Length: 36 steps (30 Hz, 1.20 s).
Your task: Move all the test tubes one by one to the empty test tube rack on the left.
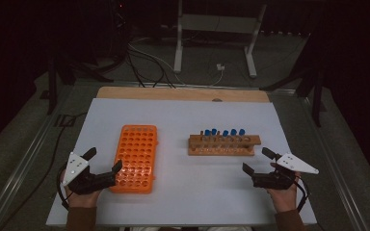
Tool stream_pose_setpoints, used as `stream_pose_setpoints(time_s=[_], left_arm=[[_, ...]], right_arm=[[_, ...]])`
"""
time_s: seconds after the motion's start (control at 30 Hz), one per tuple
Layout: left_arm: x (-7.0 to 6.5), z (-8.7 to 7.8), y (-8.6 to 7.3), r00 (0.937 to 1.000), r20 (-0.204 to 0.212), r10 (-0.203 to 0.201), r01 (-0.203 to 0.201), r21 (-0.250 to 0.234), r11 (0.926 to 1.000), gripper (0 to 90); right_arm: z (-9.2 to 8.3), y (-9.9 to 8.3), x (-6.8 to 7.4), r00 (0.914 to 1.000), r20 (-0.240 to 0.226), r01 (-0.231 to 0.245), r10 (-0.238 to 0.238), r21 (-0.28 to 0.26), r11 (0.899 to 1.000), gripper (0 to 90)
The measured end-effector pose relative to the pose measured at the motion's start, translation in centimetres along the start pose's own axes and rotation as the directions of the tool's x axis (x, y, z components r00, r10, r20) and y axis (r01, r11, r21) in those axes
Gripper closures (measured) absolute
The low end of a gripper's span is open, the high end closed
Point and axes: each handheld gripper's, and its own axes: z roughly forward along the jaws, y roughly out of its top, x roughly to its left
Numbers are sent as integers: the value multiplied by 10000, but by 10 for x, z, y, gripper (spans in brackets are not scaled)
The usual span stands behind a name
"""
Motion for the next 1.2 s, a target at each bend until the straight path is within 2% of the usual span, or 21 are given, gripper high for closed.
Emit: stream_pose_setpoints(time_s=[0.37, 0.5, 0.73, 1.0, 1.07, 1.2], left_arm=[[0, 0, -1, 9999, -119, -107, 107, -11, 9999, 14], [0, 0, -1, 9999, -102, -96, 96, 4, 10000, 14], [-1, 1, -2, 10000, -51, -74, 74, 58, 10000, 14], [-1, 2, -2, 10000, -37, -47, 48, 132, 9999, 14], [-1, 2, -2, 10000, -47, -60, 60, 155, 9999, 14], [-2, 3, -3, 10000, -54, -31, 32, 161, 9999, 14]], right_arm=[[12, 24, -10, 9999, 130, 0, 1, -97, 10000, 0], [21, 29, -13, 9998, 165, 101, -103, 134, 9999, 5], [36, 32, -19, 9998, 157, 105, -113, 508, 9987, 63], [51, 34, -29, 9987, 483, 84, -130, 957, 9954, 221], [55, 34, -28, 9967, 772, 156, -244, 1124, 9935, 286], [63, 32, -28, 9933, 1049, 336, -492, 1455, 9888, 416]])
